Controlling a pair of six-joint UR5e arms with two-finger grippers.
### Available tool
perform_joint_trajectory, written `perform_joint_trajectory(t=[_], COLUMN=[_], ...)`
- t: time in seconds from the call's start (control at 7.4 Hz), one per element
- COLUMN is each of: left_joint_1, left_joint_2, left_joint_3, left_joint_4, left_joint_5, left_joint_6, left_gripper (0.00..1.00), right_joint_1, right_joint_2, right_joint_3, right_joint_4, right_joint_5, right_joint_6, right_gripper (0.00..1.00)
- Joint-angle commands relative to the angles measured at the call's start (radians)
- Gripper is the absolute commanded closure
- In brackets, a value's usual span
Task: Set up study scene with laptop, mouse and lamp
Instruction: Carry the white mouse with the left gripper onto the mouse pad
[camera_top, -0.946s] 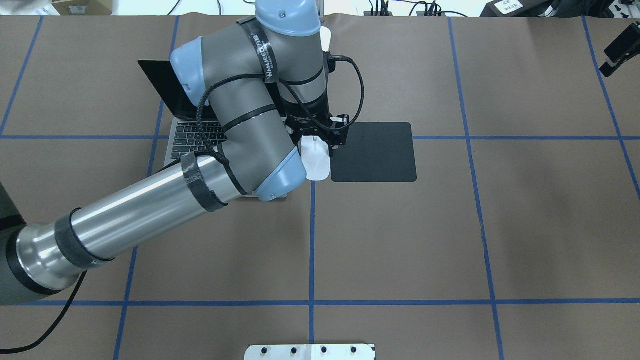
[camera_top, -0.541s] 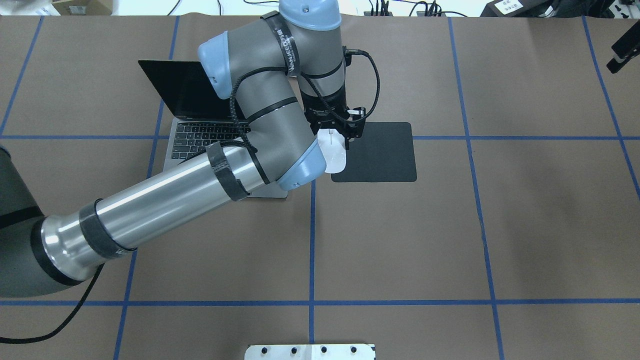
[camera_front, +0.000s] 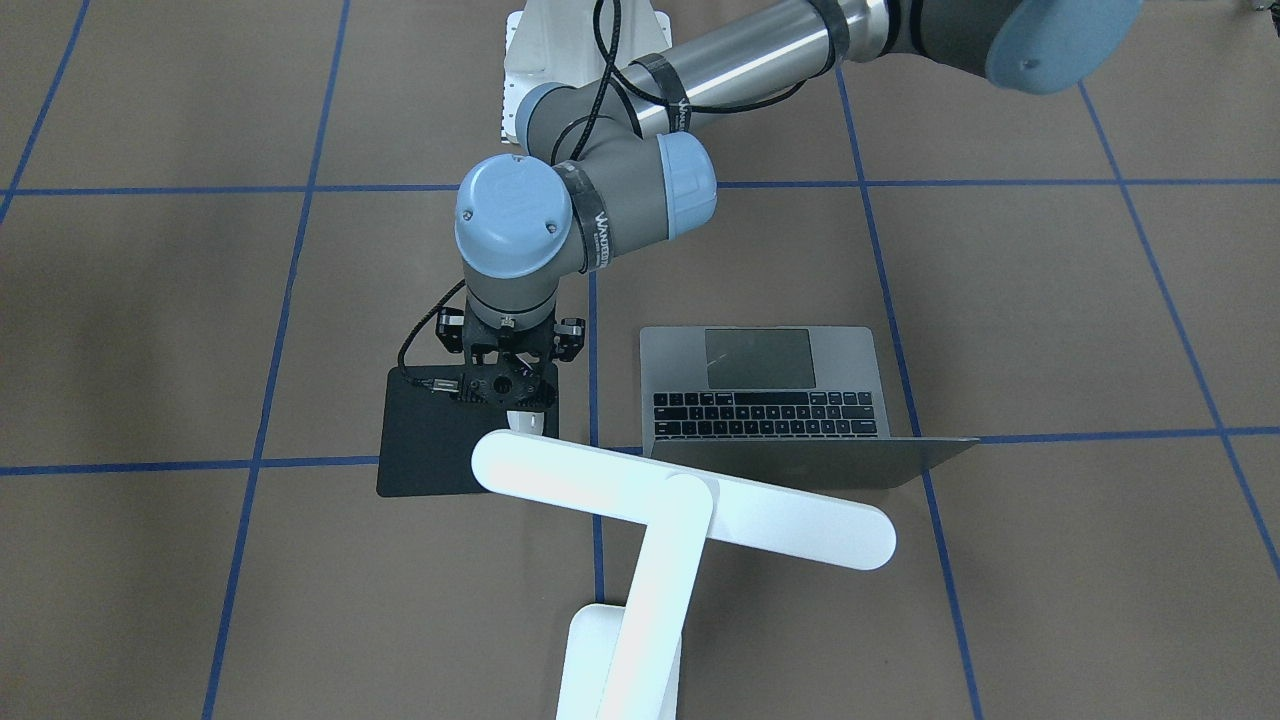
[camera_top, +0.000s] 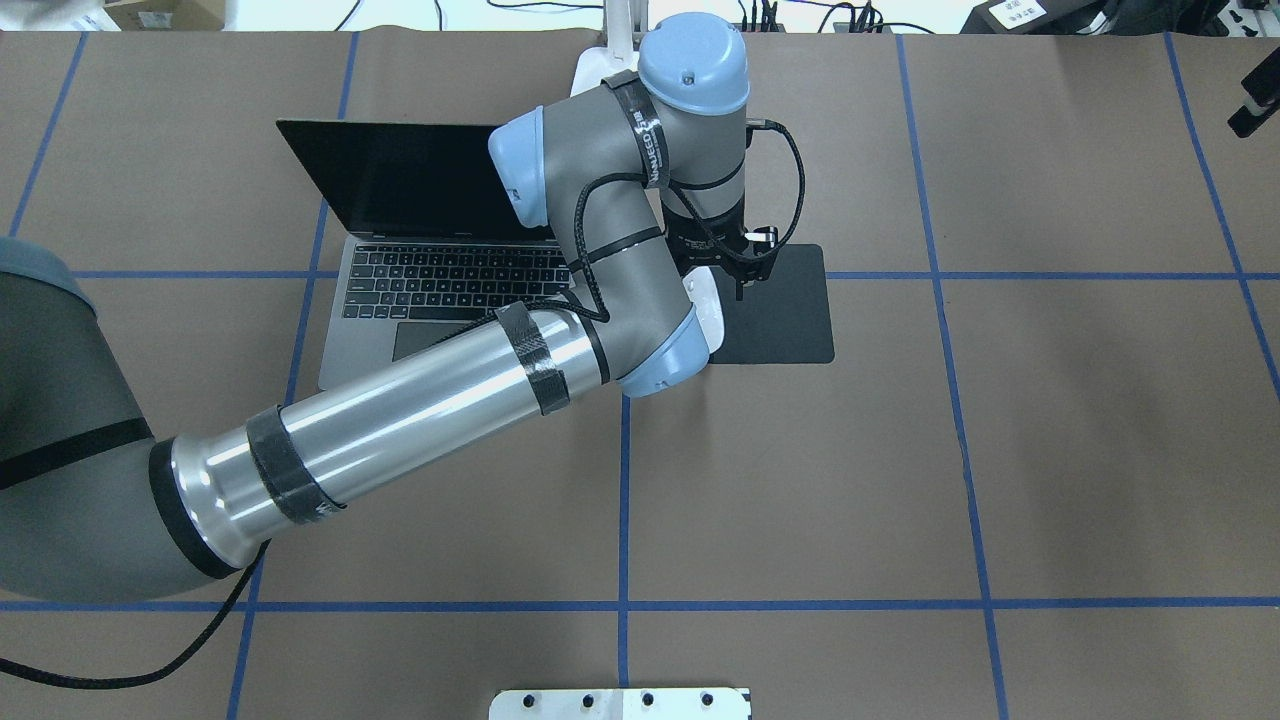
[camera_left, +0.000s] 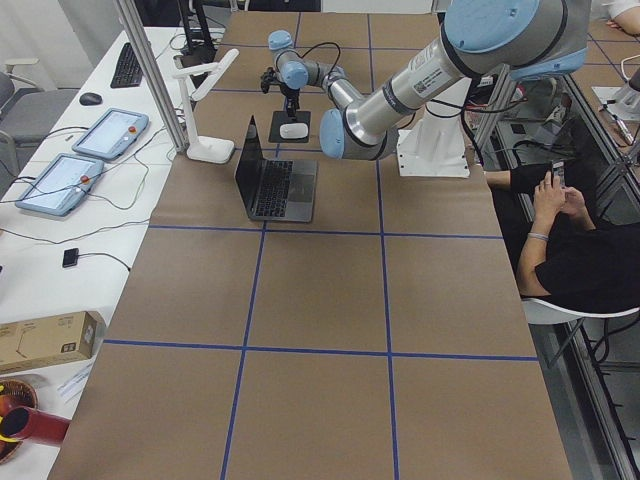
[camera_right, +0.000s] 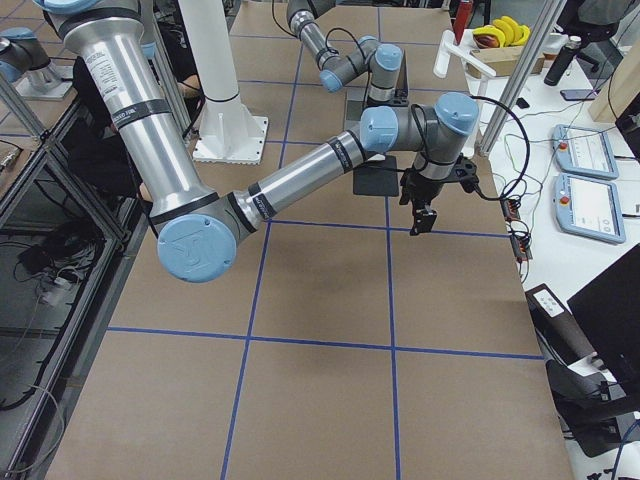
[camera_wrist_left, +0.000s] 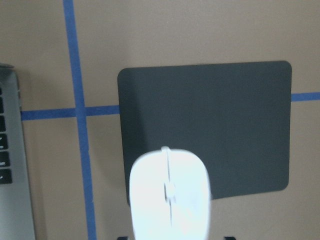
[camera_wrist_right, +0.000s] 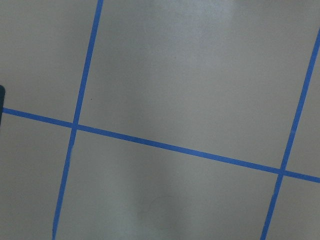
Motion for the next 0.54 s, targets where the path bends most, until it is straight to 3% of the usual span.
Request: perform_joint_trajectory(t=[0.0,0.14,0.41], left_joint_1=[0.007,0.006,0.003], left_joint_2=[-0.006,-0.006,-0.001], left_joint_3=[0.012,0.010,-0.022], left_joint_4=[-0.017,-0.015,0.006], left_joint_5=[0.018,0.018,0.012], left_joint_6=[-0.013,-0.010,0.039], left_gripper=[0.27,0.25,0.02], right_joint_1=[0.000,0.006,0.010], right_joint_2=[0.002,0.002,0.006], right_joint_3=[-0.005,0.003,0.015], right_joint_4=[0.000,-0.003,-0.002], right_joint_5=[-0.001,0.001,0.002], right_joint_6=[0.001,-0.001,0.004], right_gripper=[0.00,0.00,0.00])
